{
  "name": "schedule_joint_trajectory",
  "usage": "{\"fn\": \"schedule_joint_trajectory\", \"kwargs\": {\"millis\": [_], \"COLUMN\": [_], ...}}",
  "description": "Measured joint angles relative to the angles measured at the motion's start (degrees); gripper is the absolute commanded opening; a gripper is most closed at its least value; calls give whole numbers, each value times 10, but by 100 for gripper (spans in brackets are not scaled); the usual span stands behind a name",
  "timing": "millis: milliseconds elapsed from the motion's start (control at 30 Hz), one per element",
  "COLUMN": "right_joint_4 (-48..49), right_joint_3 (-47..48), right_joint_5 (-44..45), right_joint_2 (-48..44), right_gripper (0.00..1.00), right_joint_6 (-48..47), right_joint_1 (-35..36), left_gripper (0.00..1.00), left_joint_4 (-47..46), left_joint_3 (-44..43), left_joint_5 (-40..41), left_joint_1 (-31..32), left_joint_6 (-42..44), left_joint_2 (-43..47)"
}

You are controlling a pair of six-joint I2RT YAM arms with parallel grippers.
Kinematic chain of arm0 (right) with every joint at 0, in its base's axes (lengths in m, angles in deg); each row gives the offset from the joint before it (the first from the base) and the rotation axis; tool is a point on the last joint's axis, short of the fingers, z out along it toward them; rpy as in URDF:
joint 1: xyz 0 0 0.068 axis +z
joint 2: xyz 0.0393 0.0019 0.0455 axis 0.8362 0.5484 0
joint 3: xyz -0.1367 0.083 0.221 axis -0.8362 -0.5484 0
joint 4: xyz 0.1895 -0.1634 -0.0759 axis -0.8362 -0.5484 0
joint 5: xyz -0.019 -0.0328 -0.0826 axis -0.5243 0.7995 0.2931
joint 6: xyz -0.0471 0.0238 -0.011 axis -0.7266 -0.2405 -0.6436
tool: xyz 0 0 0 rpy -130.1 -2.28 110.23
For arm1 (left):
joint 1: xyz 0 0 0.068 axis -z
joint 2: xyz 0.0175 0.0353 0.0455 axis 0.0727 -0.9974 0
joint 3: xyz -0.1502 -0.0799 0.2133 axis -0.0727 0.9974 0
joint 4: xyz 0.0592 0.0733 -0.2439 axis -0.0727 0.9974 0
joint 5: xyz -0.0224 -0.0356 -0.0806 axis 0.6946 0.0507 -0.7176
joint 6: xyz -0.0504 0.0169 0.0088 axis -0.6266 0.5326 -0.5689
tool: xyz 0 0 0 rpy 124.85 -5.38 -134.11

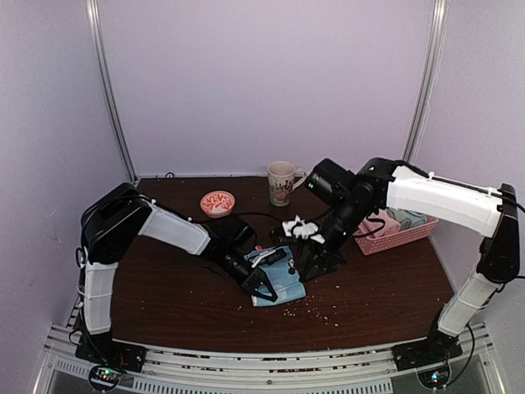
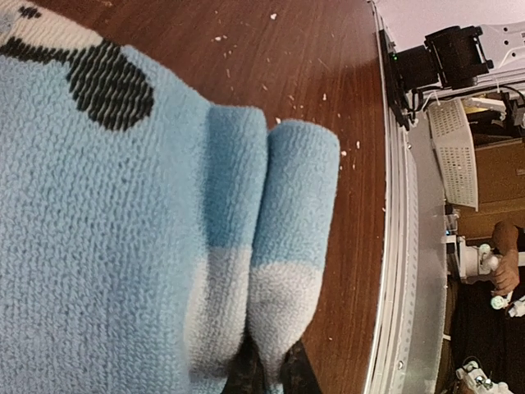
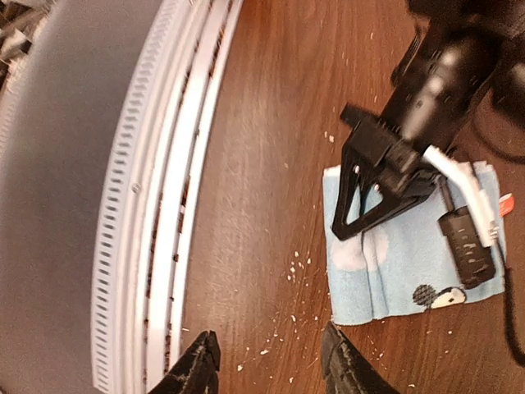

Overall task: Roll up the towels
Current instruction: Roll the towel at the center of the board.

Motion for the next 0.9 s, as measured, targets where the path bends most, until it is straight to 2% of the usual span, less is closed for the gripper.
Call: {"fn": "schedule_joint_trajectory", "kwargs": {"millis": [200,433,633,900], "right_joint_4": [140,290,354,377], "right_joint_3": [-174,-245,-249,-250], "right_joint_5": [187,327,351,349], "right_joint_2": [3,34,55,84], "right_gripper": [47,47,45,39], "right_joint_6": [-6,-14,-18,-38], "right_joint_1": [65,107,121,123], "left_gripper": [6,9,8,8], "left_joint_4": [1,12,20,24], "left_joint_3": [-6,-14,-23,-27], "left_joint_5": [-20,-23,-34,-39], "left_joint_1": [-1,-1,-1,-1], "left_joint_6": [-12,-16,-16,-16], "left_joint_2": [-10,-16,-24,-27]}}
